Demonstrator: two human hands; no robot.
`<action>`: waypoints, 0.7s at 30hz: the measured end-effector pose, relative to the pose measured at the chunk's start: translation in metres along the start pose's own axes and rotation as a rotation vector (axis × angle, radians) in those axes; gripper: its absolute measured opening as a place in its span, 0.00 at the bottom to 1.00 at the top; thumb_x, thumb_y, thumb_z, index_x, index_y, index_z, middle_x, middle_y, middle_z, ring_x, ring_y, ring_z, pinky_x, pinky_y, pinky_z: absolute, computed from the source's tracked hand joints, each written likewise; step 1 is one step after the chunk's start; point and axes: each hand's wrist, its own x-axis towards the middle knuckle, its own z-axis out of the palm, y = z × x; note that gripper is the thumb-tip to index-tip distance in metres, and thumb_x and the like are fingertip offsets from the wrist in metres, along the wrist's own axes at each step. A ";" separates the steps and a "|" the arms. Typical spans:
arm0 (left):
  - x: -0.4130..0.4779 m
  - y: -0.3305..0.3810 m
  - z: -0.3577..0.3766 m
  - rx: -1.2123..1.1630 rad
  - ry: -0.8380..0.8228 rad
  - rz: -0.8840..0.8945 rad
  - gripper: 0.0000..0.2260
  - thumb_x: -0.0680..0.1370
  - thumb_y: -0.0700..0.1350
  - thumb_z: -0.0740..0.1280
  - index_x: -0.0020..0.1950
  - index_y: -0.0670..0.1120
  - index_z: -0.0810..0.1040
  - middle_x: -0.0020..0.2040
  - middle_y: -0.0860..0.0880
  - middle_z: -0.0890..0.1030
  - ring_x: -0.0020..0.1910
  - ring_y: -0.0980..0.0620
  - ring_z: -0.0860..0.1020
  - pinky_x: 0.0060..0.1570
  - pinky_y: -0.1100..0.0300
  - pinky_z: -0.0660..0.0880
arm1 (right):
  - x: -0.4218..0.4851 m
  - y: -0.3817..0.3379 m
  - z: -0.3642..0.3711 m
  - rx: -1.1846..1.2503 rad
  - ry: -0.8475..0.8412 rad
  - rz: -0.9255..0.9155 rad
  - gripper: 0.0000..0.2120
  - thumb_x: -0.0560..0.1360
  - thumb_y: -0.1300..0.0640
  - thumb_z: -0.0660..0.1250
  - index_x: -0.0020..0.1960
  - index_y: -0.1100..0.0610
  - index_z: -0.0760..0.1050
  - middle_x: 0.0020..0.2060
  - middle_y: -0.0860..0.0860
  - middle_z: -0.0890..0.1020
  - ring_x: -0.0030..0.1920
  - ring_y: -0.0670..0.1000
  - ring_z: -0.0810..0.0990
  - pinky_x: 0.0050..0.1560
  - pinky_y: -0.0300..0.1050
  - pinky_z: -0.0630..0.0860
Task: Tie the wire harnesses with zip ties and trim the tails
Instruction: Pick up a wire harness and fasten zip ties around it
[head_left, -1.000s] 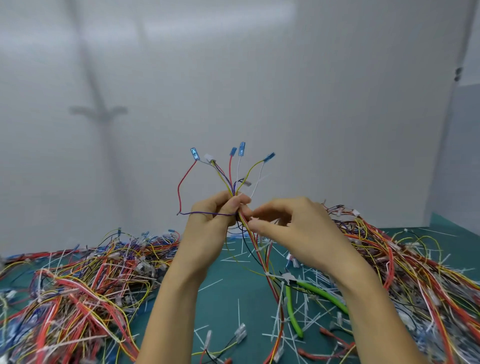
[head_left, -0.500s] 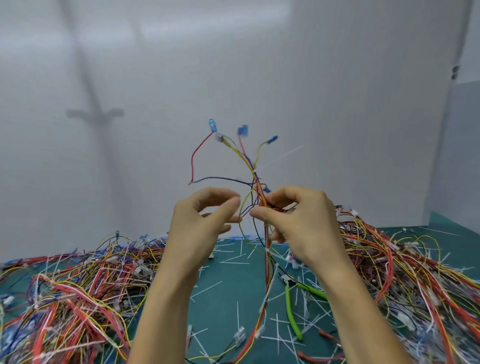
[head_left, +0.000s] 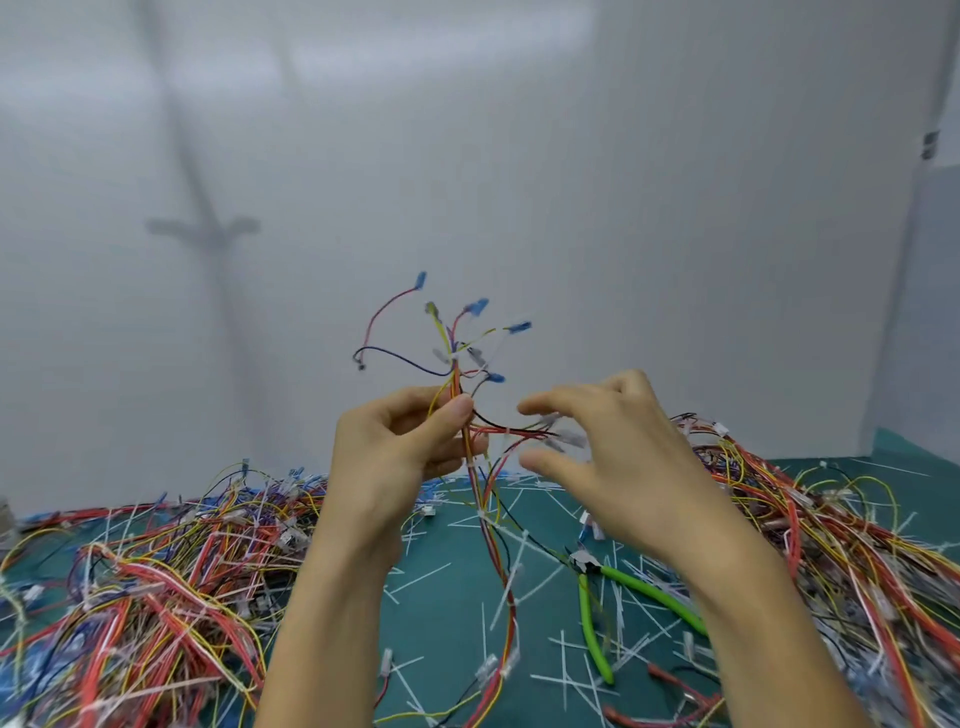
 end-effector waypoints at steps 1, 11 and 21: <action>0.000 0.000 -0.001 -0.023 0.003 -0.012 0.02 0.74 0.40 0.72 0.46 0.43 0.83 0.36 0.49 0.85 0.36 0.48 0.85 0.34 0.64 0.80 | 0.001 0.003 0.000 0.053 -0.005 0.025 0.11 0.76 0.46 0.69 0.58 0.41 0.80 0.44 0.34 0.78 0.57 0.43 0.71 0.49 0.43 0.69; -0.002 -0.001 0.003 0.024 -0.116 0.083 0.04 0.80 0.36 0.64 0.51 0.41 0.78 0.39 0.50 0.80 0.34 0.53 0.82 0.39 0.61 0.81 | 0.008 0.010 0.011 0.775 0.304 0.272 0.03 0.73 0.58 0.74 0.44 0.50 0.82 0.34 0.46 0.86 0.32 0.42 0.81 0.30 0.35 0.73; -0.003 0.000 0.006 0.162 -0.194 0.154 0.04 0.85 0.39 0.54 0.53 0.46 0.66 0.40 0.42 0.84 0.33 0.56 0.78 0.35 0.56 0.81 | 0.008 -0.001 0.010 0.999 0.345 0.211 0.03 0.74 0.61 0.73 0.45 0.53 0.83 0.35 0.48 0.86 0.38 0.42 0.85 0.35 0.27 0.74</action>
